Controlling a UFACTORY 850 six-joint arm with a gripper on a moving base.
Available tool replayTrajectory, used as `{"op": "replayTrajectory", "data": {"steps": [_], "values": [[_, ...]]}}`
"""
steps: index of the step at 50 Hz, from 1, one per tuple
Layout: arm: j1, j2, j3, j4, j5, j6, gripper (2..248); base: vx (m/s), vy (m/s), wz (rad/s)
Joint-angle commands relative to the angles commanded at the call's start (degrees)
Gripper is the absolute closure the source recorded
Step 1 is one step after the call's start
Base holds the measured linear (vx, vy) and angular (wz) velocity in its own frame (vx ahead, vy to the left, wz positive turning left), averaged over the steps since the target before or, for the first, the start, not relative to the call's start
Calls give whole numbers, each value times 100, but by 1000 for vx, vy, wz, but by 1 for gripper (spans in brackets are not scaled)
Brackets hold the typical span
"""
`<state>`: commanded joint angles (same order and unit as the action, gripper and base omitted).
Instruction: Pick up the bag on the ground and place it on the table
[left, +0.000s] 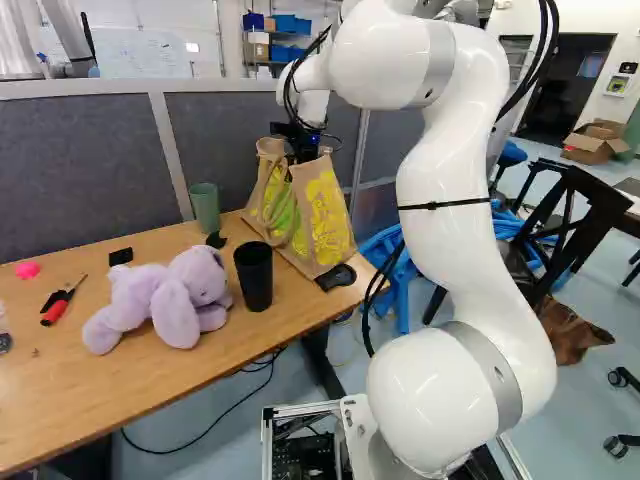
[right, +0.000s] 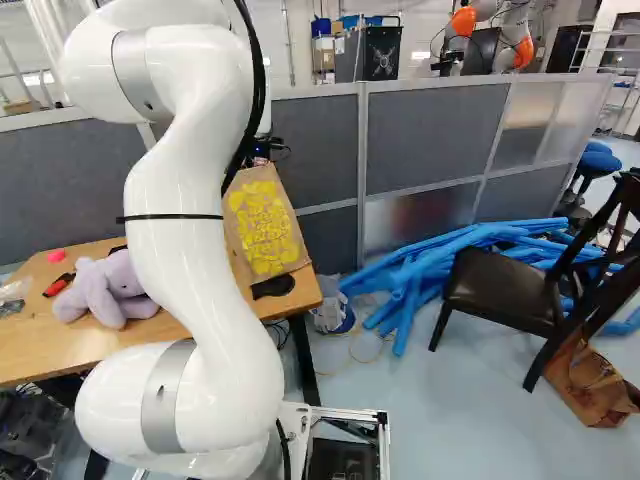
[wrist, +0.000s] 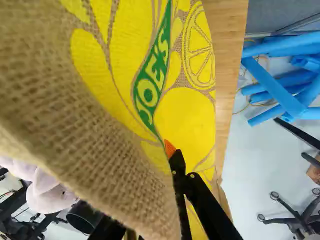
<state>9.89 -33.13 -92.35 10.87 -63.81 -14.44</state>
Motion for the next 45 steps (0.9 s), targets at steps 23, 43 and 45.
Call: {"op": "replayTrajectory", "data": {"steps": [23,43,45], "values": [[0,-1,0,0,0,0,187,0,0,0],[0,8,2,0,0,0,80,0,0,0],[0,29,6,0,0,0,44,0,0,0]]}}
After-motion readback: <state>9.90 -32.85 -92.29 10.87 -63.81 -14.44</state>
